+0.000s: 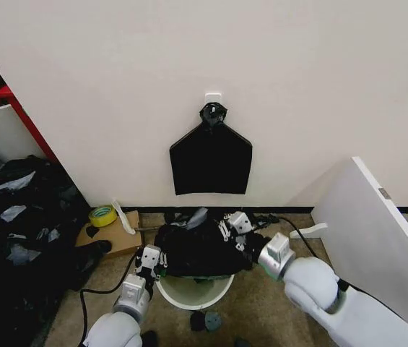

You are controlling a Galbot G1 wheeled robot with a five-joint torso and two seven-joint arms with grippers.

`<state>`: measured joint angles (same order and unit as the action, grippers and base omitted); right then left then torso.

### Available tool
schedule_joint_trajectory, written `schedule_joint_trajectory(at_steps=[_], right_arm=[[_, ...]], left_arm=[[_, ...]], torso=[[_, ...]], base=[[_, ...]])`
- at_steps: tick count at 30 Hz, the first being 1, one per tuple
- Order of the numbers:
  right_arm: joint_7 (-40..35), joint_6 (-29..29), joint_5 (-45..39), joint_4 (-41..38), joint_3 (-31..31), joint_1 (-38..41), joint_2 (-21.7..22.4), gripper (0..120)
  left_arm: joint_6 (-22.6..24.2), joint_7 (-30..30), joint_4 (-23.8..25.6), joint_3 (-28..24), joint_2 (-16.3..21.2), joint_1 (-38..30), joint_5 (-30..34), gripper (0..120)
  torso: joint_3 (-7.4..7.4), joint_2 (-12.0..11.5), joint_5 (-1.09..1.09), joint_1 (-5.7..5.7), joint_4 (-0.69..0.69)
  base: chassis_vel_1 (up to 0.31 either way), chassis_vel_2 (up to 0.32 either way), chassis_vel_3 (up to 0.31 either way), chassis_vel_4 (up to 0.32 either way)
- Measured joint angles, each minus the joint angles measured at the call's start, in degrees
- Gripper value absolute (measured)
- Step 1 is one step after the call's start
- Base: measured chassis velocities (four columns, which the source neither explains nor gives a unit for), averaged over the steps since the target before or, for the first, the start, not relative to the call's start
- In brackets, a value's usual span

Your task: Place the garbage bag over the trash bin.

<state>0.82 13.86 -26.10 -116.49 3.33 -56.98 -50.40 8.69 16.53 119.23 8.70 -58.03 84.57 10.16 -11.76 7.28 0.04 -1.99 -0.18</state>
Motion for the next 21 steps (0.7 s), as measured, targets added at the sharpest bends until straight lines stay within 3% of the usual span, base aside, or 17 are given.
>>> schedule_joint_trajectory(at_steps=[7, 16, 19, 21], right_arm=[[1.66, 0.73, 1.16, 6.63, -1.05, 2.07, -1.98, 0], [4.49, -0.74, 1.95, 10.67, -3.55, 1.92, -2.02, 0], [7.65, -3.01, 1.98, 12.42, -4.58, 1.41, -1.66, 0], [12.56, -7.84, 1.81, 15.24, -5.73, 0.77, -1.17, 0]], left_arm=[[-7.98, -6.94, -1.40, 1.81, 1.50, -0.18, -1.31, 2], [-12.70, -11.72, -3.05, 2.80, 1.72, -1.93, 1.99, 2], [-13.18, -12.23, -3.48, 2.95, 1.32, -2.79, 4.15, 2], [-13.40, -12.84, -3.58, 3.16, 0.96, -3.63, 7.42, 2]], torso=[[0.00, 0.00, 0.00, 0.00, 0.00], [0.00, 0.00, 0.00, 0.00, 0.00], [0.00, 0.00, 0.00, 0.00, 0.00], [0.00, 0.00, 0.00, 0.00, -0.01]], base=[[0.000, 0.000, 0.000, 0.000], [0.000, 0.000, 0.000, 0.000], [0.000, 0.000, 0.000, 0.000], [0.000, 0.000, 0.000, 0.000]])
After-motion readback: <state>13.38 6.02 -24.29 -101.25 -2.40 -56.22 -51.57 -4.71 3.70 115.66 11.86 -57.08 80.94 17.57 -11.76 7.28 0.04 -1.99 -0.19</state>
